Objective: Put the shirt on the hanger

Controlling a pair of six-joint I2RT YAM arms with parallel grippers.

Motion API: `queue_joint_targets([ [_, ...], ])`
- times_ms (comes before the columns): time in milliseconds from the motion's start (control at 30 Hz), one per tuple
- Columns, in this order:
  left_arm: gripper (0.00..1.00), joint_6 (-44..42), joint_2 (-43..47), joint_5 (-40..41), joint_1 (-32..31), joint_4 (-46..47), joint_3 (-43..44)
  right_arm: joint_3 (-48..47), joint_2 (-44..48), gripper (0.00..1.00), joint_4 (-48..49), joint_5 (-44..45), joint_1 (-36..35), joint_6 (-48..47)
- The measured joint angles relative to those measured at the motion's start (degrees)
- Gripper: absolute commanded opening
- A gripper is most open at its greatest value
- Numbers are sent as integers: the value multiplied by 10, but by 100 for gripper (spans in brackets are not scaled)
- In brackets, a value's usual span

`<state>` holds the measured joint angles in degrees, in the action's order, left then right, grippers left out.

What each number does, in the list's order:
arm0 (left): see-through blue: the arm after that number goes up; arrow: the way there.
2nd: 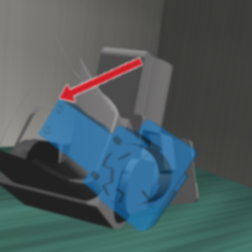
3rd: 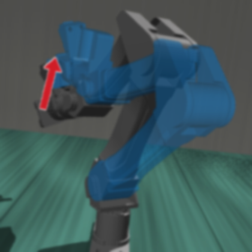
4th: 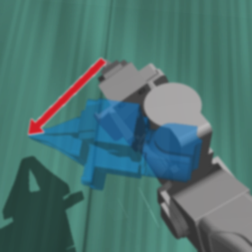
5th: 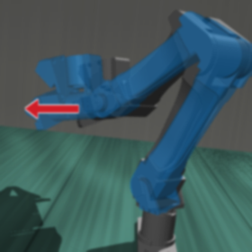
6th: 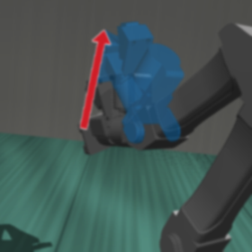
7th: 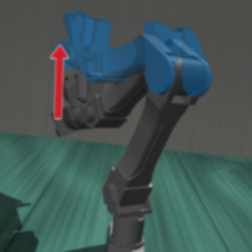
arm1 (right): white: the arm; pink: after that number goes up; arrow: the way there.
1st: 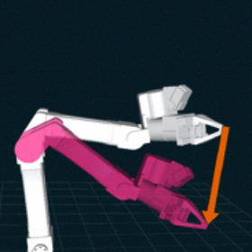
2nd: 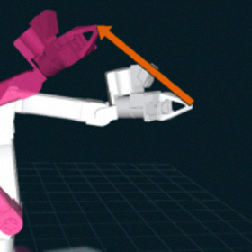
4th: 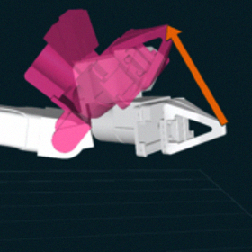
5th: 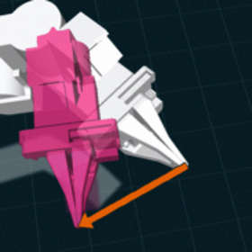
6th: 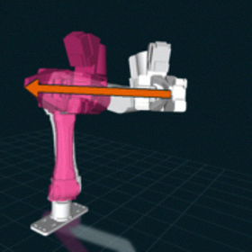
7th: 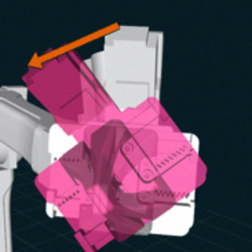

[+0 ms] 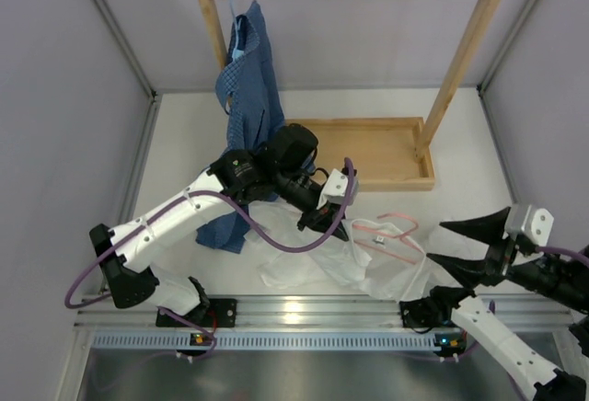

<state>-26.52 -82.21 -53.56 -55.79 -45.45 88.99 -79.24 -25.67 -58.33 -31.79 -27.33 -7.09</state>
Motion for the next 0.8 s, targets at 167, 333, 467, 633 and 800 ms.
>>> queue_joint_targets([
  [167,0,-14,0,-21,0,-29,4,-3,32,52,-63,50,-59,-15],
  [333,0,-19,0,-28,0,-39,13,22,31,54,-94,74,-91,-24],
  [467,0,-19,0,-30,0,-44,21,35,23,53,-102,43,-97,-35],
  [633,0,-14,0,-36,0,-45,30,62,4,44,-98,10,-98,-44],
  [800,0,-5,0,-41,0,-49,35,83,-15,7,-83,-14,-98,-52],
])
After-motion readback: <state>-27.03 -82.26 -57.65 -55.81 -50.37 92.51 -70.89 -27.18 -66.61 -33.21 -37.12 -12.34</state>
